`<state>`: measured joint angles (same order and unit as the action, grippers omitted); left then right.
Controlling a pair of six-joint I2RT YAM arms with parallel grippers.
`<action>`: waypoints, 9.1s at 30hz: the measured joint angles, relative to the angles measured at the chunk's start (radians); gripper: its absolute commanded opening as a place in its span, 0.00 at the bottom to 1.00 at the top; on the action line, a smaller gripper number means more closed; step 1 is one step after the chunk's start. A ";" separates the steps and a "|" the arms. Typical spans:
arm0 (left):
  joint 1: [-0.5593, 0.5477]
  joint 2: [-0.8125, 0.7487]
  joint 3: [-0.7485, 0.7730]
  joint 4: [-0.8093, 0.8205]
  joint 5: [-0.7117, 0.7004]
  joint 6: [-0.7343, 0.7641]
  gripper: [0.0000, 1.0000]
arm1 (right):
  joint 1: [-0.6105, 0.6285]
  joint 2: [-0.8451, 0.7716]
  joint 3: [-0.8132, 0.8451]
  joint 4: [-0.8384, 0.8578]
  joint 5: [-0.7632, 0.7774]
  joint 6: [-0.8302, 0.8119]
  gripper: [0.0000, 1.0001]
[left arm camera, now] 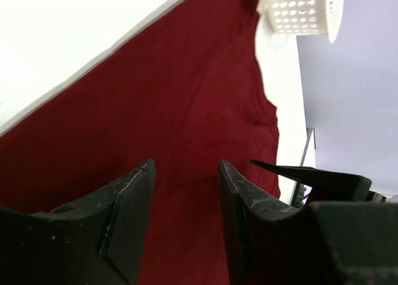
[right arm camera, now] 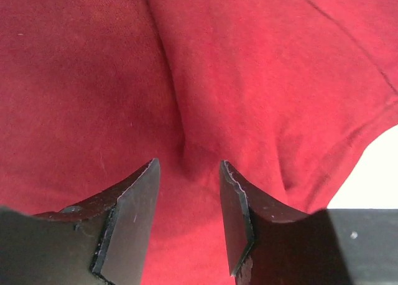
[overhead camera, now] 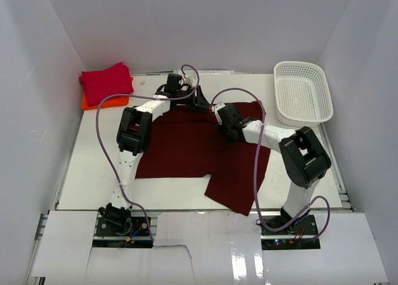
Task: Fold and stack the t-shirts
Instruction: Fold the flattened tshirt in 1/3 of the way
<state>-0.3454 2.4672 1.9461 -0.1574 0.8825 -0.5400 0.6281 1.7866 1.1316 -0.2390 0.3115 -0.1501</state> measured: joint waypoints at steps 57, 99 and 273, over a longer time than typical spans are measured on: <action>0.005 0.078 -0.015 0.031 0.087 -0.006 0.50 | -0.542 0.471 0.553 -0.252 -1.102 0.283 0.16; 0.003 0.078 -0.024 0.035 0.103 0.008 0.50 | -0.127 -0.080 0.162 -0.084 -0.290 -0.064 0.45; 0.003 0.078 -0.019 0.011 0.109 0.031 0.50 | -0.109 0.355 0.651 -0.450 -0.491 0.111 0.08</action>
<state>-0.3424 2.5450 1.9266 -0.1459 0.9920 -0.5087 0.5190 2.1418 1.7828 -0.6891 -0.1799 -0.0395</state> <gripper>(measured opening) 0.502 0.089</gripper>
